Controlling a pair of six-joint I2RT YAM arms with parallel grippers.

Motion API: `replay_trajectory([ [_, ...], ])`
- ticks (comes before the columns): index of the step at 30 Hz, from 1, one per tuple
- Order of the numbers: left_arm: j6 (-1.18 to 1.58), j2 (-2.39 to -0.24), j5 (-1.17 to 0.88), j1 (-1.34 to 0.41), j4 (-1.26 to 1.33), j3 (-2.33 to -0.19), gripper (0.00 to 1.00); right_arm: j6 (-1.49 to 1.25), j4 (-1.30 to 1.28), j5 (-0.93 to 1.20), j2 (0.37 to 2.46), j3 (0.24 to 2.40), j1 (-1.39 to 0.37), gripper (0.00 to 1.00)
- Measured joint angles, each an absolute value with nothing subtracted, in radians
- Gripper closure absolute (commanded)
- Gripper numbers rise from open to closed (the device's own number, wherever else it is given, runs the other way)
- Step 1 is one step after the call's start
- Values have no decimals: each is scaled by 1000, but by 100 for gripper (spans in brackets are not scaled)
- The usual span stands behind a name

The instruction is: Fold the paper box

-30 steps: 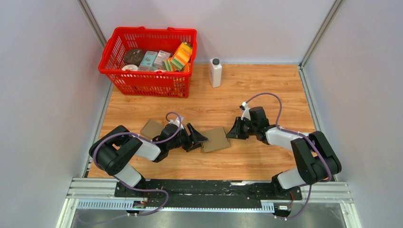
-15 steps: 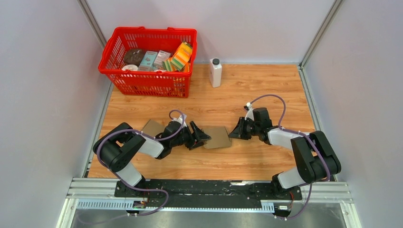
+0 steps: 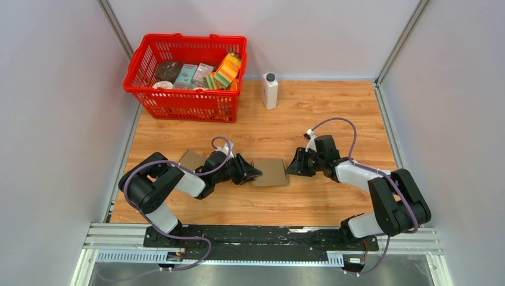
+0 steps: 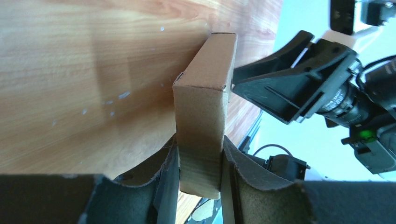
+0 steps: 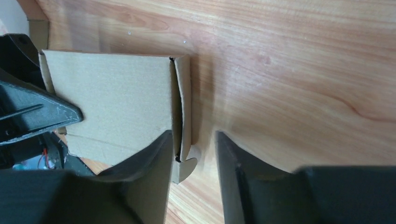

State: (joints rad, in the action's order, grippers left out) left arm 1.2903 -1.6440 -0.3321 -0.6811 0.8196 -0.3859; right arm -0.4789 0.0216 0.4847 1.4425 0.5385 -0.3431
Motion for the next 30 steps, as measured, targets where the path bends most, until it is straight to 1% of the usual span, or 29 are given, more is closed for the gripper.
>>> replay_trajectory([
  [1,1295,-1644,-336,-678,829,-376,64,-474,-4,467,1423,541,-352,41],
  [2,1301,-1644,-340,-674,837,-364,64,-466,-32,446,1398,546,-366,29],
  [3,1308,-1644,-349,-670,850,-350,64,-451,-70,405,1361,553,-390,24],
  [5,1322,-1643,-369,-661,867,-328,64,-414,-141,298,1264,577,-484,18],
  [6,1326,-1641,-381,-657,875,-319,64,-401,-162,252,1222,591,-538,17],
  [9,1346,-1622,-421,-641,891,-281,64,-325,-192,98,1116,640,-751,15],
  [11,1365,-1612,-446,-630,906,-258,64,-267,-198,19,1091,665,-882,14],
  [14,1409,-1591,-495,-600,942,-209,64,-179,-228,-119,1121,701,-1069,14],
  [18,1472,-1581,-551,-558,1010,-157,64,-67,-265,-297,1226,732,-1259,14],
  [21,1530,-1581,-593,-538,1071,-131,64,11,-284,-423,1311,744,-1363,14],
  [24,1580,-1584,-626,-534,1136,-121,64,80,-280,-552,1390,749,-1431,15],
  [28,1621,-1591,-648,-534,1181,-105,64,147,-249,-712,1444,749,-1446,19],
  [30,1642,-1591,-664,-534,1209,-92,64,178,-213,-794,1467,749,-1446,23],
])
